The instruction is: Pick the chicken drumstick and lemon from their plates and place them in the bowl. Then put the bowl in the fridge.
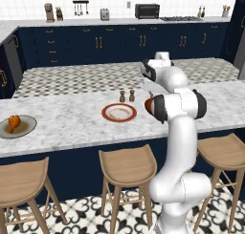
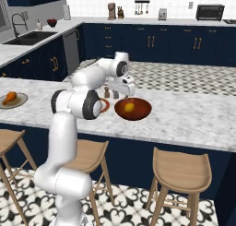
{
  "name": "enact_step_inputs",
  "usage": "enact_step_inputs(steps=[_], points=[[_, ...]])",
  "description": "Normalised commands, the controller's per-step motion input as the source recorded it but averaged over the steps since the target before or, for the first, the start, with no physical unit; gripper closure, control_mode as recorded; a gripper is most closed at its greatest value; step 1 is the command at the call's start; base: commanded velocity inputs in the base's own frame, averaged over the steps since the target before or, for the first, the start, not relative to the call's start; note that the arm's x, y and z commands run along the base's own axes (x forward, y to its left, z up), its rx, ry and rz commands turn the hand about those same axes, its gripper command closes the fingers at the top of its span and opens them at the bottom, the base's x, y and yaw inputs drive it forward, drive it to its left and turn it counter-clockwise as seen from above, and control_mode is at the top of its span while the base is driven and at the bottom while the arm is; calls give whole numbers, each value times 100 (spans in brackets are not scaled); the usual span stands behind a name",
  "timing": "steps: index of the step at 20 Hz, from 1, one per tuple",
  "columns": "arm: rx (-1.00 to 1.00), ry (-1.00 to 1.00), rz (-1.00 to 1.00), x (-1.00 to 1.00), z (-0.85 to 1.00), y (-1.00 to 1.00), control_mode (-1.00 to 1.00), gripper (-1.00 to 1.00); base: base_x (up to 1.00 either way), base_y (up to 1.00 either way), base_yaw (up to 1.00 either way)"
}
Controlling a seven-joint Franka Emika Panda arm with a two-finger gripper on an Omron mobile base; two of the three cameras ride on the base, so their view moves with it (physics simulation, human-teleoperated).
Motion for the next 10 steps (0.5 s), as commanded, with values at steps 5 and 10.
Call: enact_step_inputs(steps=[5, 10], points=[[0, -15, 0, -100, 7, 58, -100, -100, 0, 0, 0], [-2, -43, -2, -100, 0, 48, -100, -100, 0, 0, 0]])
